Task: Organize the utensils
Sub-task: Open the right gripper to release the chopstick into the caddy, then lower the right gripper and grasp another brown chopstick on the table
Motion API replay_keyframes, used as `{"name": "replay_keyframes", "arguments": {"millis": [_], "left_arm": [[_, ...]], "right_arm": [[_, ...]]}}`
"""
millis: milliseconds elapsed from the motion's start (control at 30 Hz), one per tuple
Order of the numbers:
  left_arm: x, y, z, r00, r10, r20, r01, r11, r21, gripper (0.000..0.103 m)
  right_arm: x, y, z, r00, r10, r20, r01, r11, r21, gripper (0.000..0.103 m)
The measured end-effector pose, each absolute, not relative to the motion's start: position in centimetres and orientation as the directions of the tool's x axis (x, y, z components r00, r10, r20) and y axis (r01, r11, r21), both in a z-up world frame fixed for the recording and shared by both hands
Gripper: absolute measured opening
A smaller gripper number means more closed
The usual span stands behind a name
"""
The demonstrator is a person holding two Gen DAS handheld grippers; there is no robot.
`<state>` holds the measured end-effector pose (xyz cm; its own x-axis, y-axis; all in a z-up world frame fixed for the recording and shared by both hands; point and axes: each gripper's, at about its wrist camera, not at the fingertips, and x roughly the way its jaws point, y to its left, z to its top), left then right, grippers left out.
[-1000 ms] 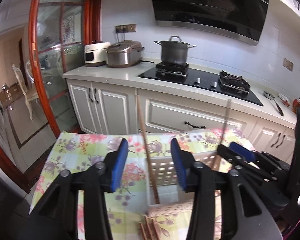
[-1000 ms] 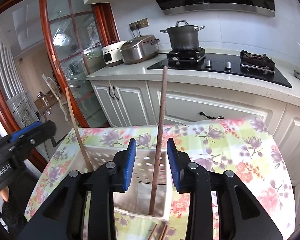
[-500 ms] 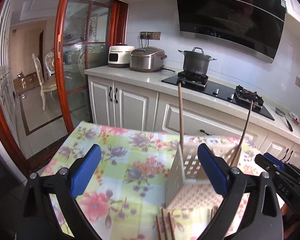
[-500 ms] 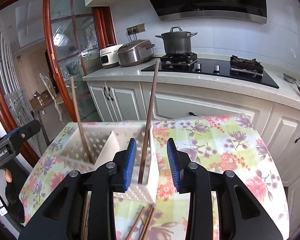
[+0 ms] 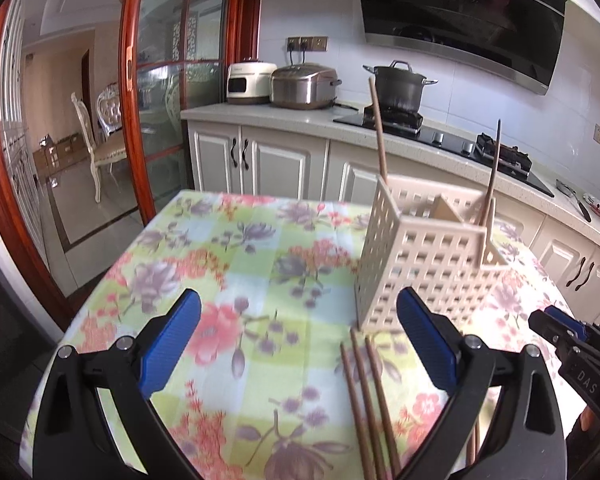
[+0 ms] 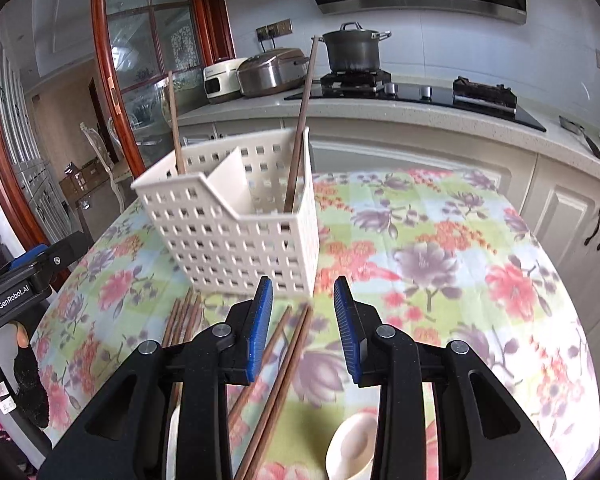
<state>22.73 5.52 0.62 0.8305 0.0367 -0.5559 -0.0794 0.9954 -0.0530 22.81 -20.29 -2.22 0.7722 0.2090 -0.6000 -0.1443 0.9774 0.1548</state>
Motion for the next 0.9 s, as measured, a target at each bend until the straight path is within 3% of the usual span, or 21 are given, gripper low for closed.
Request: {"name": "replay_keyframes", "arguments": {"millis": [267,433,733,900], "left_arm": [[22.2,5.3,-2.6,0.777,-0.003,-0.63,-0.058,0.995,-0.077,0.093],[22.2,4.7,-4.5,0.739,-0.016,-0.673,-0.037,0.997,-0.064,0.079],[21.9,4.1,-7.3,0.686,-0.032,-0.727,-0.012,0.998,-0.055,0.065],[21.8,4.3,-7.9,0.674,-0.029,-0.739,-0.017,0.998,-0.054,0.065]], "right_arm": [[22.0,-18.5,-5.6,0.713,0.186,-0.676,-0.154,0.982,0.108,0.026],[22.1,-17.7,-7.0,0.68,0.181,-0.71,-0.164,0.982,0.094,0.02],[22.3,-17.3,-8.8,0.642,0.163,-0.749,-0.153,0.985,0.083,0.017],[22.4,-17.1,-9.3,0.63,0.155,-0.761,-0.154,0.985,0.073,0.013]]}}
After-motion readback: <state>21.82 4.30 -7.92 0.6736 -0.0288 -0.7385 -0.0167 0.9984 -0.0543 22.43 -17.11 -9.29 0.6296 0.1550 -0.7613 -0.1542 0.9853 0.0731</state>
